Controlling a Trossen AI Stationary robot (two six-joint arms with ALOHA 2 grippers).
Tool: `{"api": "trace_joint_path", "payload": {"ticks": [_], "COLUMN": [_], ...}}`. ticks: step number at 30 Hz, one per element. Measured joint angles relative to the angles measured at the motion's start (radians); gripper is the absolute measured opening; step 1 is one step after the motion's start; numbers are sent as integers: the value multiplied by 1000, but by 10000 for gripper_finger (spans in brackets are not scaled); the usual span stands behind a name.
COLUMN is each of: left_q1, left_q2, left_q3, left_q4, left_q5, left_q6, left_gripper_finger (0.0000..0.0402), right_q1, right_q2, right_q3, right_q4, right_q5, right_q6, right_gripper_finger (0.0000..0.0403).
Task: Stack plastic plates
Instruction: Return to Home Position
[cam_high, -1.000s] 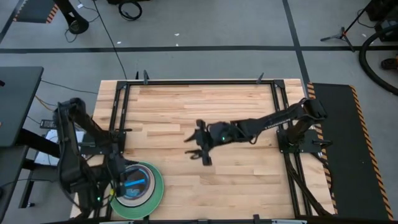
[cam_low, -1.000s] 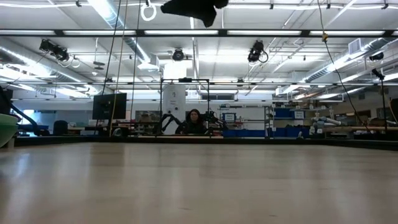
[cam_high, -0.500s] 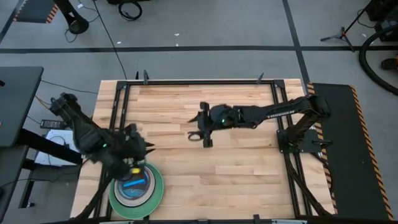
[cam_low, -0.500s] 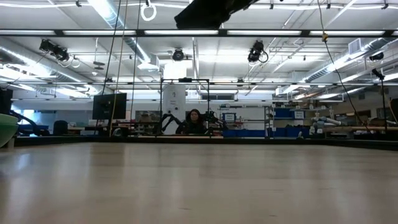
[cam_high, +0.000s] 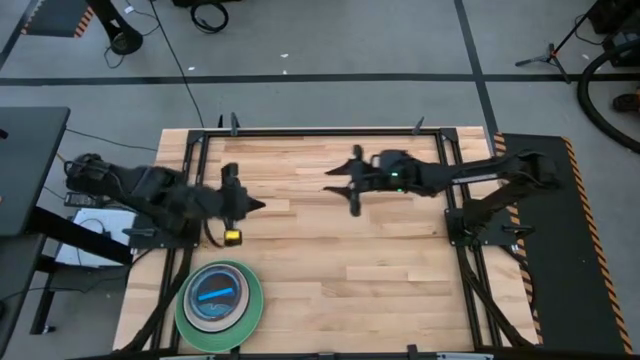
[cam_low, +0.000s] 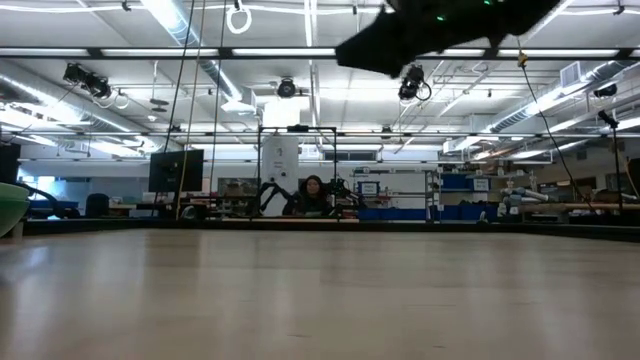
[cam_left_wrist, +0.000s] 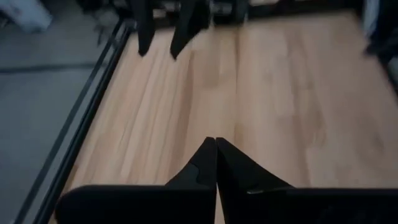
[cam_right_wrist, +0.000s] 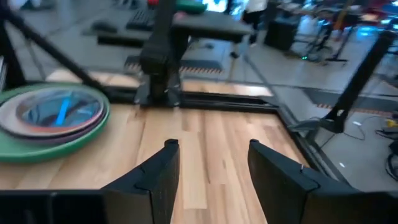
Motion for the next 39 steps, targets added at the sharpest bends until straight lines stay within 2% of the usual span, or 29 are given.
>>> {"api": "trace_joint_path", "payload": {"ticks": [6, 12, 19, 24, 30, 34, 39], "left_q1": [197, 386, 560, 620, 594, 538, 476], "left_q2": [-135, -210, -256, -328, -474, -574, -666], "left_q3": [-210, -384, -508, -586, -677, -730, -799], "left_q4": [336, 613, 800, 806, 809, 810, 807], "left_q5": [213, 384, 532, 532, 445, 379, 348], "left_q6": [175, 262, 282, 217, 172, 156, 151], "left_gripper_finger": [9, 10, 10, 11, 6, 4, 4], "right_q1": [-26, -45, -113, -163, -151, -124, -87], "right_q2": [-202, -380, -519, -582, -602, -602, -603], "right_q3": [-204, -294, -298, -298, -298, -298, -315], "right_q4": [56, 9, -175, -293, -328, -314, -244], "right_q5": [141, 141, 140, 114, 26, 17, 17], "right_q6": [85, 135, 117, 132, 89, 73, 43], "right_gripper_finger": [185, 184, 167, 114, 15, 15, 6]}}
